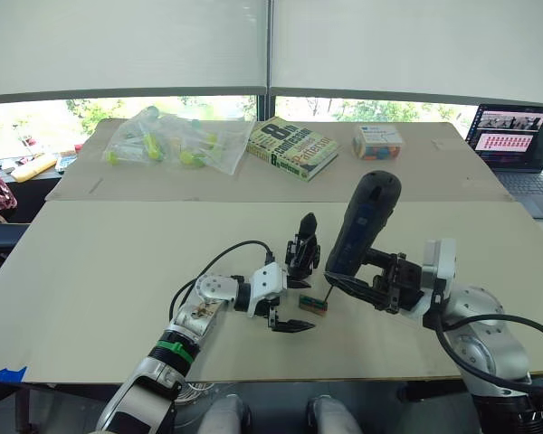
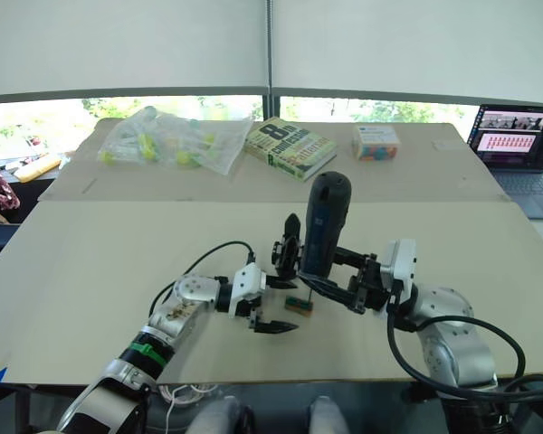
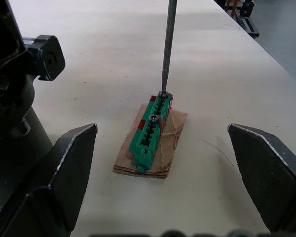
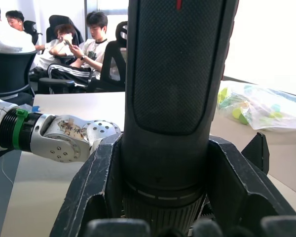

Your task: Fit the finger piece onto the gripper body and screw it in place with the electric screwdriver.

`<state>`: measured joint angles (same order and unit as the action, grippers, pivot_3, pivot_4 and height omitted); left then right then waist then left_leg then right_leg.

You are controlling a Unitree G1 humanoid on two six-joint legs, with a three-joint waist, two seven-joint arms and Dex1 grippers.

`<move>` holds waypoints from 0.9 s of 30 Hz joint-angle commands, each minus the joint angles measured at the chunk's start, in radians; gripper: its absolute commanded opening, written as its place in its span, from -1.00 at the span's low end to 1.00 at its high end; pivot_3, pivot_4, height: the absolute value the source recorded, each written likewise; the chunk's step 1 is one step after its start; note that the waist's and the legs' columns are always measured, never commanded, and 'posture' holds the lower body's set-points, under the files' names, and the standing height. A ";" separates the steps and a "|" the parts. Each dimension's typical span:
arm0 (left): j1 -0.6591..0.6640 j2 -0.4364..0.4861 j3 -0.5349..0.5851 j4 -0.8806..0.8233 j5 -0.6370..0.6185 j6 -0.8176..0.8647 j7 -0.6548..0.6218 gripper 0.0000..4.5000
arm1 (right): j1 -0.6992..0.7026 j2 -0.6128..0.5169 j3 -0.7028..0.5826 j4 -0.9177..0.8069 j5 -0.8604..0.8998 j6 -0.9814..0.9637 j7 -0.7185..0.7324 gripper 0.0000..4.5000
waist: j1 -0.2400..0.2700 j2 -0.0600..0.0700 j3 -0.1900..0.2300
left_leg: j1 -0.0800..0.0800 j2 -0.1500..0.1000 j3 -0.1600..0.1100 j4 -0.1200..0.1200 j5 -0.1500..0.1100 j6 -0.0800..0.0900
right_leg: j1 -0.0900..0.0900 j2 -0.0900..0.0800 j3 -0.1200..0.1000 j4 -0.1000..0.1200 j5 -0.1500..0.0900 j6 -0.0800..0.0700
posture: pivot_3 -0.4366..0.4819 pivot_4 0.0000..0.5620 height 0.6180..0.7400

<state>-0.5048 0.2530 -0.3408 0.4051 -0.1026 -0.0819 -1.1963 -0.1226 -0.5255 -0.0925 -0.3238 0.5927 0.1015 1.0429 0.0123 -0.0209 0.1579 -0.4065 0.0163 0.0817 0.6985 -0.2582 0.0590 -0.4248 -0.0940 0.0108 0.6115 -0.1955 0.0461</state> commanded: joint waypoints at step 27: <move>0.024 0.002 -0.019 0.016 0.012 0.010 -0.002 1.00 | -0.012 -0.021 -0.016 -0.034 0.038 0.020 0.008 -0.13 | 0.000 0.000 0.000 | 0.000 0.000 0.000 0.000 0.000 0.000 | 0.000 0.000 0.000 0.000 0.000 0.000 | -0.05 -0.47 1.00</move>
<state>-0.5039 0.2534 -0.3410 0.4055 -0.1026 -0.0844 -1.1961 -0.1111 -0.5367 -0.0902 -0.3241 0.5996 0.1237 1.0465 0.0120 -0.0209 0.1579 -0.4063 0.0164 0.0817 0.6983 -0.2583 0.0590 -0.4247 -0.0939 0.0109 0.6113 -0.1956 0.0461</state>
